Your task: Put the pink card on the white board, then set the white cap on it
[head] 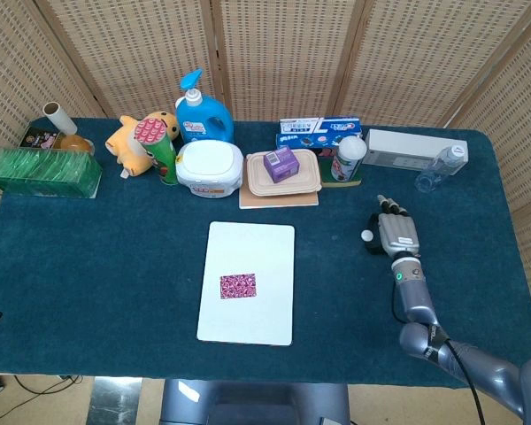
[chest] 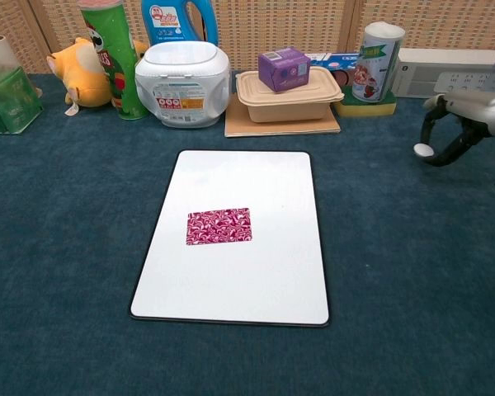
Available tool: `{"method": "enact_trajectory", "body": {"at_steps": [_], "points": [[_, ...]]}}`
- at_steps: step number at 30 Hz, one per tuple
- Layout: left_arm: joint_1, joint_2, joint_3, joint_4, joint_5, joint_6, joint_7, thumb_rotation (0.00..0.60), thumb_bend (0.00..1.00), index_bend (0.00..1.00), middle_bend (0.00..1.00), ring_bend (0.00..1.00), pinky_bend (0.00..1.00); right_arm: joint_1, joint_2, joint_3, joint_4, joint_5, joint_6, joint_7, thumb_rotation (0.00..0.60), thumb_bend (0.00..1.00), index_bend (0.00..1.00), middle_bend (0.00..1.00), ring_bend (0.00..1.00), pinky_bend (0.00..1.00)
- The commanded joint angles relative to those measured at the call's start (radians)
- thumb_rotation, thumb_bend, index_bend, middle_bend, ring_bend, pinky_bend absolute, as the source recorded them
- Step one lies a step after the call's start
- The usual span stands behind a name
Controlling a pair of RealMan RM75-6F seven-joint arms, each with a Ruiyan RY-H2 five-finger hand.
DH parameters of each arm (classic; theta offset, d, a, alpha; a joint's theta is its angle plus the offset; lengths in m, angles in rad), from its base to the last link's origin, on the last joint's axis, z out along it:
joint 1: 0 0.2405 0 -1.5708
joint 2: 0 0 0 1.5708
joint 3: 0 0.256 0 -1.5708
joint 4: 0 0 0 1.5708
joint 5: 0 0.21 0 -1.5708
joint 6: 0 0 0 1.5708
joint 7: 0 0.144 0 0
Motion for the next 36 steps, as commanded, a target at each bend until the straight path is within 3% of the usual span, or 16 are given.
{"method": "enact_trajectory", "body": {"at_steps": [1, 8, 14, 23, 36], "points": [[0.0, 0.0, 0.0, 0.0, 0.001, 0.0, 0.0, 0.6, 0.1, 0.0, 0.0, 0.0, 0.0, 0.01, 0.063, 0.005, -0.209, -0.016, 0.039, -0.031, 0.6, 0.4, 0.48, 0.05, 0.0, 0.13], [-0.003, -0.001, 0.002, -0.001, 0.003, -0.005, 0.007, 0.6, 0.1, 0.0, 0.0, 0.0, 0.0, 0.048, 0.037, -0.035, -0.406, -0.088, 0.092, -0.097, 0.6, 0.4, 0.48, 0.05, 0.0, 0.13], [-0.003, 0.0, 0.002, -0.001, 0.004, -0.007, 0.005, 0.6, 0.1, 0.0, 0.0, 0.0, 0.0, 0.088, -0.033, -0.051, -0.46, -0.101, 0.131, -0.156, 0.6, 0.4, 0.48, 0.05, 0.0, 0.12], [-0.004, 0.005, 0.004, 0.013, 0.009, -0.008, -0.024, 0.6, 0.1, 0.0, 0.0, 0.0, 0.0, 0.159, -0.183, -0.056, -0.403, -0.036, 0.156, -0.23, 0.6, 0.4, 0.48, 0.05, 0.0, 0.12], [-0.006, 0.012, 0.004, 0.034, 0.01, -0.013, -0.065, 0.6, 0.1, 0.0, 0.0, 0.0, 0.0, 0.218, -0.301, -0.034, -0.323, 0.032, 0.165, -0.268, 0.6, 0.4, 0.48, 0.05, 0.0, 0.12]]}}
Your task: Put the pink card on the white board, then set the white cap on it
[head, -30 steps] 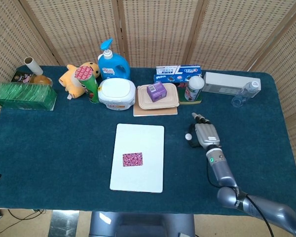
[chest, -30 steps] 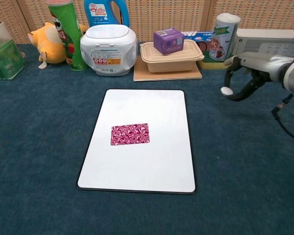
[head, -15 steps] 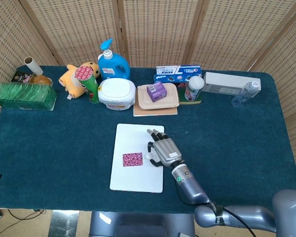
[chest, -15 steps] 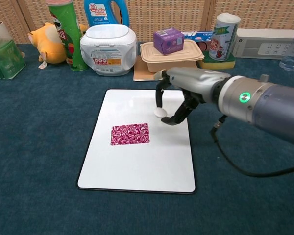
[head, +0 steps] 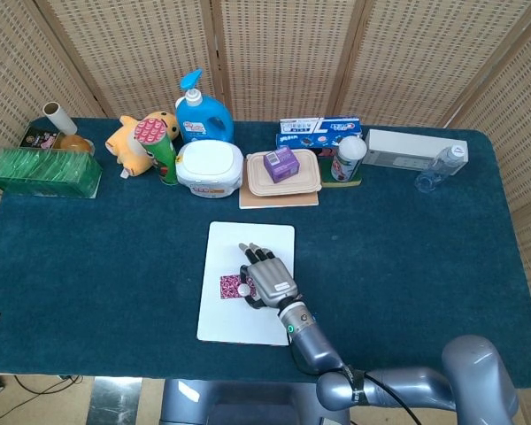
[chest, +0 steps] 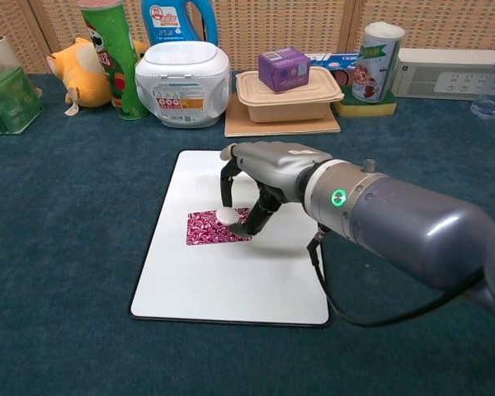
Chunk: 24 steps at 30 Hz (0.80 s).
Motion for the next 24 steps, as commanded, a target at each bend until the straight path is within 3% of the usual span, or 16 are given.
{"method": "enact_trajectory", "body": {"at_steps": [1, 6, 12, 24], "points": [[0.0, 0.001, 0.0, 0.004, 0.0, 0.0, -0.006, 0.6, 0.1, 0.0, 0.0, 0.0, 0.0, 0.014, -0.021, 0.006, 0.02, 0.015, 0.002, -0.011, 0.6, 0.4, 0.48, 0.05, 0.0, 0.12], [0.003, 0.005, 0.002, 0.014, 0.005, 0.004, -0.031, 0.6, 0.1, 0.0, 0.0, 0.0, 0.0, 0.034, -0.065, 0.017, 0.069, 0.05, 0.009, -0.03, 0.6, 0.4, 0.48, 0.05, 0.0, 0.11], [0.005, 0.007, 0.002, 0.023, 0.005, 0.007, -0.05, 0.6, 0.1, 0.0, 0.0, 0.0, 0.0, 0.042, -0.089, 0.023, 0.098, 0.066, 0.012, -0.032, 0.6, 0.4, 0.48, 0.05, 0.0, 0.0], [0.007, 0.009, 0.002, 0.031, 0.007, 0.012, -0.068, 0.6, 0.1, 0.0, 0.0, 0.0, 0.0, 0.051, -0.106, 0.029, 0.103, 0.083, 0.014, -0.043, 0.6, 0.4, 0.41, 0.04, 0.0, 0.0]]}}
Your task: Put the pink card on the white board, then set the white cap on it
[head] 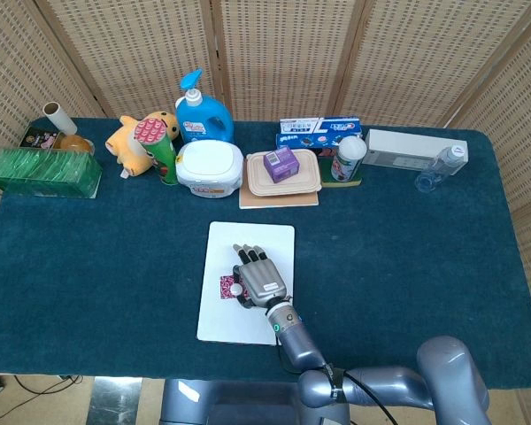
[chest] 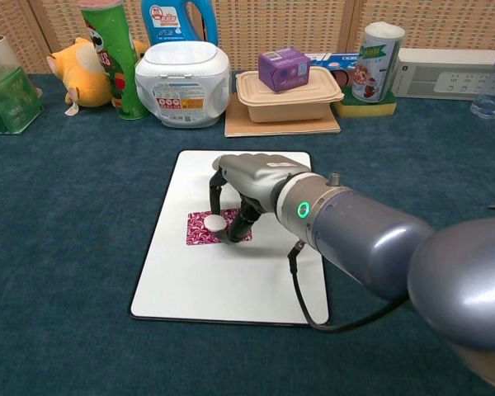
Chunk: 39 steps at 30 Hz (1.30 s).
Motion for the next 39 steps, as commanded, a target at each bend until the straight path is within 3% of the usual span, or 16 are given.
{"method": "enact_trajectory", "body": {"at_steps": [1, 8, 19, 23, 30, 39], "points": [[0.0, 0.0, 0.001, 0.001, 0.002, 0.0, -0.002, 0.6, 0.1, 0.0, 0.0, 0.0, 0.0, 0.001, -0.002, 0.0, -0.001, 0.004, 0.001, -0.004, 0.6, 0.4, 0.39, 0.03, 0.0, 0.0], [0.0, 0.001, 0.001, 0.003, 0.002, 0.0, -0.006, 0.6, 0.1, 0.0, 0.0, 0.0, 0.0, 0.002, 0.01, 0.005, -0.021, 0.014, 0.0, -0.006, 0.6, 0.4, 0.18, 0.02, 0.0, 0.0], [-0.003, 0.002, 0.001, 0.002, 0.002, -0.003, -0.004, 0.6, 0.1, 0.0, 0.0, 0.0, 0.0, -0.024, 0.123, 0.011, -0.136, -0.032, 0.036, 0.007, 0.6, 0.4, 0.17, 0.02, 0.0, 0.0], [-0.003, 0.001, 0.002, 0.001, 0.002, -0.004, 0.0, 0.6, 0.1, 0.0, 0.0, 0.0, 0.0, -0.068, 0.237, -0.01, -0.162, -0.11, 0.006, 0.083, 0.6, 0.37, 0.17, 0.02, 0.0, 0.0], [-0.003, -0.001, 0.003, -0.006, 0.006, -0.001, 0.016, 0.6, 0.1, 0.0, 0.0, 0.0, 0.0, -0.144, 0.399, -0.054, -0.137, -0.344, -0.033, 0.294, 0.6, 0.1, 0.09, 0.0, 0.0, 0.0], [0.002, -0.008, 0.002, -0.021, 0.007, 0.012, 0.051, 0.6, 0.1, 0.0, 0.0, 0.0, 0.0, -0.306, 0.59, -0.169, -0.069, -0.65, 0.1, 0.573, 0.6, 0.04, 0.04, 0.0, 0.0, 0.0]]}}
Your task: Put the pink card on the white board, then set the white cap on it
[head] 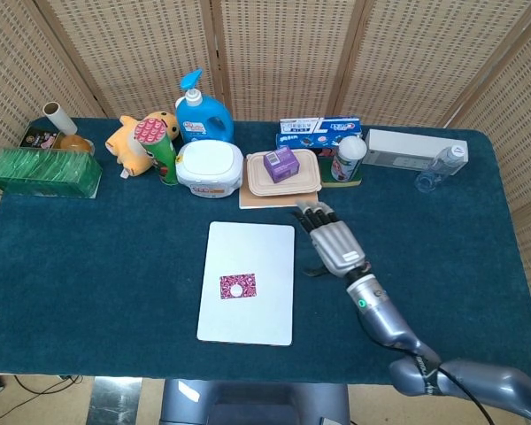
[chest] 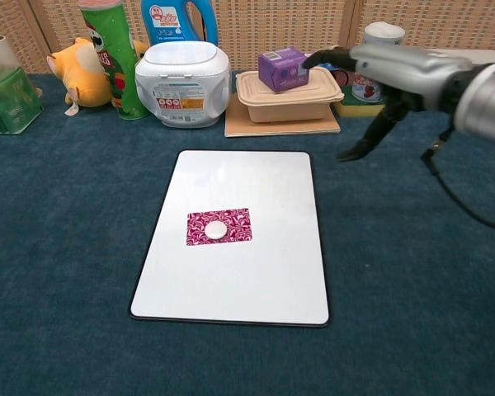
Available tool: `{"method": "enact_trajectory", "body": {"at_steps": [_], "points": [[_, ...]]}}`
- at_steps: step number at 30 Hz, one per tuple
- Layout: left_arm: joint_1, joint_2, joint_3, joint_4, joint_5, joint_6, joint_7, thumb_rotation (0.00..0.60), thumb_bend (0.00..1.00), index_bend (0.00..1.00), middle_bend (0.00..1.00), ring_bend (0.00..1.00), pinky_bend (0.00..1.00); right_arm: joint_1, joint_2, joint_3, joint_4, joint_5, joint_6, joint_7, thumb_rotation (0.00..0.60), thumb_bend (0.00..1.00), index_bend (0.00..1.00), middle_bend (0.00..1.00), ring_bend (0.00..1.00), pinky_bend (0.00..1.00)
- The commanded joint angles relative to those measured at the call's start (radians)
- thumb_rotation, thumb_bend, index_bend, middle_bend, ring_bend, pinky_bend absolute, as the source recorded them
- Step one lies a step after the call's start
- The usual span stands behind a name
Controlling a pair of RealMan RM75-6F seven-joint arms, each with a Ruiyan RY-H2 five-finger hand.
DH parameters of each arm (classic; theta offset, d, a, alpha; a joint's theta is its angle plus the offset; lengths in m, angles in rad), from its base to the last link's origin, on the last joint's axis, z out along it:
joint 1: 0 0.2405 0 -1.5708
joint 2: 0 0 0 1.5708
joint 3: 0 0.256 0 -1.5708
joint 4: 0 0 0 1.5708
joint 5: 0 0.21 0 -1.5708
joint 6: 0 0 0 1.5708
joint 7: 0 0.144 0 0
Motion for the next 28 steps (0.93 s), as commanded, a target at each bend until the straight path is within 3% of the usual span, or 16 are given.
{"method": "enact_trajectory", "body": {"at_steps": [1, 10, 17, 28], "points": [[0.003, -0.004, 0.0, -0.006, 0.002, 0.007, 0.016, 0.6, 0.1, 0.0, 0.0, 0.0, 0.0, -0.092, 0.091, -0.066, 0.046, -0.113, 0.087, 0.106, 0.6, 0.04, 0.04, 0.0, 0.0, 0.0], [0.007, -0.013, 0.004, -0.017, 0.014, 0.018, 0.051, 0.6, 0.1, 0.0, 0.0, 0.0, 0.0, -0.207, 0.172, -0.131, 0.117, -0.235, 0.241, 0.135, 0.6, 0.0, 0.07, 0.0, 0.0, 0.0], [0.002, -0.019, 0.003, -0.024, 0.001, 0.006, 0.081, 0.6, 0.1, 0.0, 0.0, 0.0, 0.0, -0.31, 0.208, -0.174, 0.159, -0.269, 0.342, 0.171, 0.6, 0.0, 0.07, 0.0, 0.0, 0.0], [0.023, -0.015, 0.003, -0.021, 0.002, 0.04, 0.045, 0.6, 0.1, 0.0, 0.0, 0.0, 0.0, -0.423, 0.206, -0.163, 0.167, -0.258, 0.455, 0.205, 0.6, 0.0, 0.04, 0.0, 0.0, 0.0]]}}
